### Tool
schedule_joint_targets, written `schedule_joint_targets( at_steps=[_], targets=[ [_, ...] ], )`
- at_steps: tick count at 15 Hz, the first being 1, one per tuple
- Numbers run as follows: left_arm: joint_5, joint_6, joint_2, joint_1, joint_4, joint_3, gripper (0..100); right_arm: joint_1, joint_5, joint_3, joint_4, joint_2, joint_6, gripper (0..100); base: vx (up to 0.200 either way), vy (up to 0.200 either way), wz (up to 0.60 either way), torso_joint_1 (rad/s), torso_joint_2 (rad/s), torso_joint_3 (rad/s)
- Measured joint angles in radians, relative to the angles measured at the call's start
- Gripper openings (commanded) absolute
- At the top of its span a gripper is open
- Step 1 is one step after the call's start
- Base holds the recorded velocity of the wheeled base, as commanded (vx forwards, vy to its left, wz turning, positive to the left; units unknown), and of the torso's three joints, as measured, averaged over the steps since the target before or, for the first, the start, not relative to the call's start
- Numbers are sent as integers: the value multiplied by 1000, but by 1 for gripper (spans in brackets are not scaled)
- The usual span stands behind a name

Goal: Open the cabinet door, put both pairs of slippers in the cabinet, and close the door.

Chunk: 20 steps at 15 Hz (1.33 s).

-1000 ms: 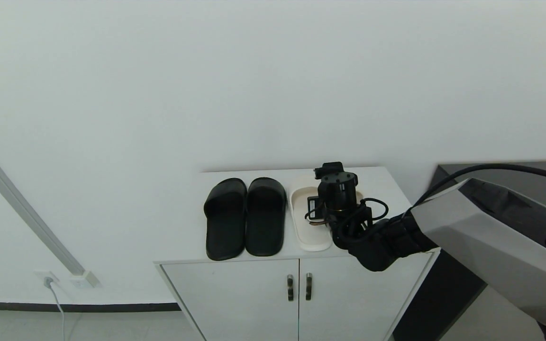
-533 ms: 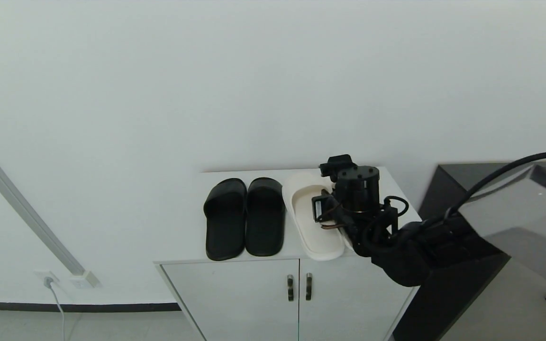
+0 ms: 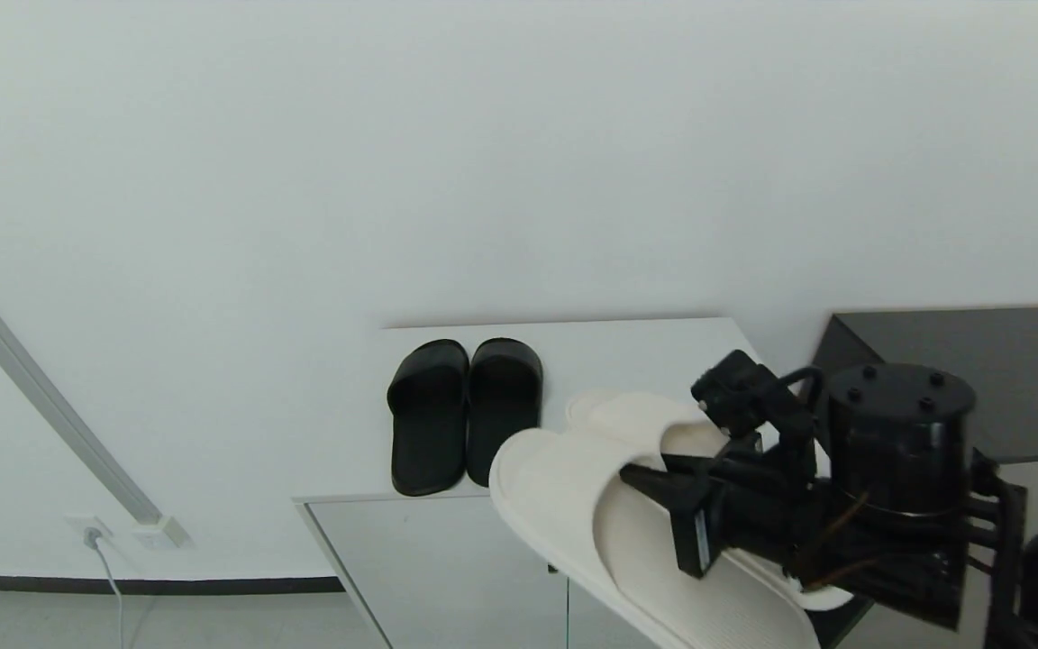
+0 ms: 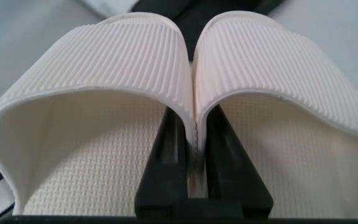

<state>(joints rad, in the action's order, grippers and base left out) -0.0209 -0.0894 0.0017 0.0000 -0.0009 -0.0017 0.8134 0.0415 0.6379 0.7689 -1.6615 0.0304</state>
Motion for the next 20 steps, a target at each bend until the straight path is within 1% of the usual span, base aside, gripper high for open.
schedule_joint_targets(
  at_steps=[1,3,6,14,17,20],
  targets=[
    [0,0,0,0,0,0,0,5,77,-53,-6,44,-1,0,0,0,0,0,0,0],
    [0,-1,0,0,0,0,0,12,107,-104,-9,97,-8,0,0,0,0,0,0,0],
    [1,-2,0,0,0,0,0,24,107,-121,-10,124,-9,0,0,0,0,0,0,0],
    [0,-2,0,0,-1,-1,0,30,101,-127,-8,108,-16,0,-200,0,0,-1,1,2],
    [1,-1,0,0,0,0,0,30,37,-129,-5,89,-40,0,0,0,0,0,0,0],
    [1,-2,0,0,0,0,0,28,30,-133,-5,73,-41,0,0,0,0,0,0,0]
  ],
)
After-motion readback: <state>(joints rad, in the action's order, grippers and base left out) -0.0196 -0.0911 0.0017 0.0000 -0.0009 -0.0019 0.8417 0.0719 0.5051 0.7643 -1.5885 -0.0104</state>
